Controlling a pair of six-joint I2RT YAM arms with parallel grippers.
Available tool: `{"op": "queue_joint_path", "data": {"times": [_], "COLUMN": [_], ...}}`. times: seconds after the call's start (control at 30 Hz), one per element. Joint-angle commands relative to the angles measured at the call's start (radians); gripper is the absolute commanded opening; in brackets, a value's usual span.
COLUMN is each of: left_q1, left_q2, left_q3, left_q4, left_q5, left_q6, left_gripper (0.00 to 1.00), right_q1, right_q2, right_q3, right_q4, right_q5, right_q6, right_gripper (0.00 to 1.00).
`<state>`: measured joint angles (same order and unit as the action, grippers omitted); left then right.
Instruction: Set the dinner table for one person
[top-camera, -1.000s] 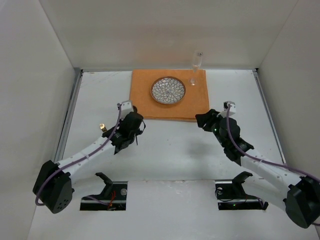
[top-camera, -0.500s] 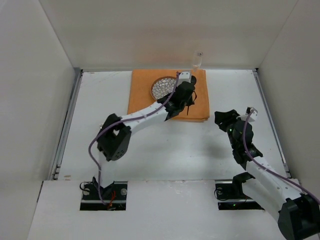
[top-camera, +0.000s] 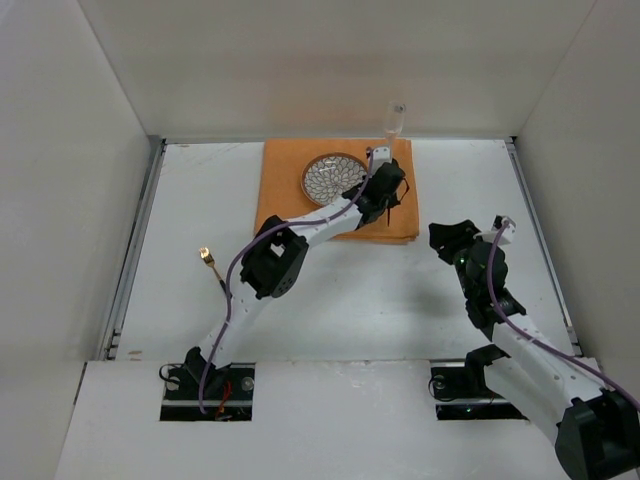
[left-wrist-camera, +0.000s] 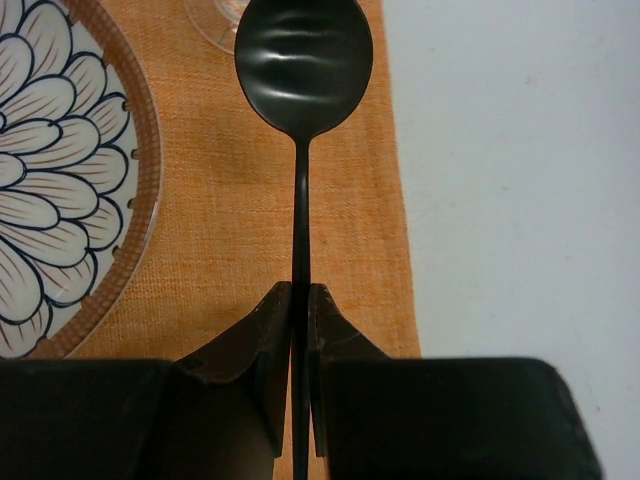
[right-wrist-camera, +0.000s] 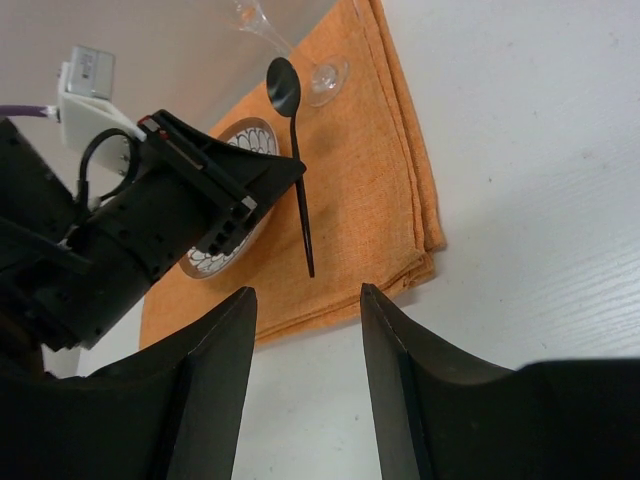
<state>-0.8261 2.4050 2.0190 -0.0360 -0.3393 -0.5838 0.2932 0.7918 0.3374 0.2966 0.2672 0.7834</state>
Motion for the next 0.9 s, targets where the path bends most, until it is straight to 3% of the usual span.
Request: {"op": "queue_joint_path", "data": {"times": [0.0,0.43,0.7,0.87], "left_q1": [0.012,0.022,0.006,0.006], "left_q2": [0.005,0.08,0.082,0.063], "left_q3": [0.053,0.073,0.049,0.02], "left_q4": [0.039,0.056,0.065,0.082], "left_q5": [0.008,0.008,-0.039,-0.058], "left_q6": [-0.033,-0.085,-0.094,-0.09], "left_gripper": [0.01,0.03,0.18,0.22], "right_q1": [-0.006,-0.009,-0.01,-0.019], "right_q2": [-0.009,-0.002,-0.009,-0.019], "right_q3": [-0.005,-0.006,-0.006,-0.011], "right_q4": [0.032,0.038,0.035,0.032], "right_q5": [-0.013,-0.019,-0.028,-0.019], "right_q6": [0.005,0.011,0.013,0.016], "right_gripper": [0.52,0.52,0.55,0.58]}}
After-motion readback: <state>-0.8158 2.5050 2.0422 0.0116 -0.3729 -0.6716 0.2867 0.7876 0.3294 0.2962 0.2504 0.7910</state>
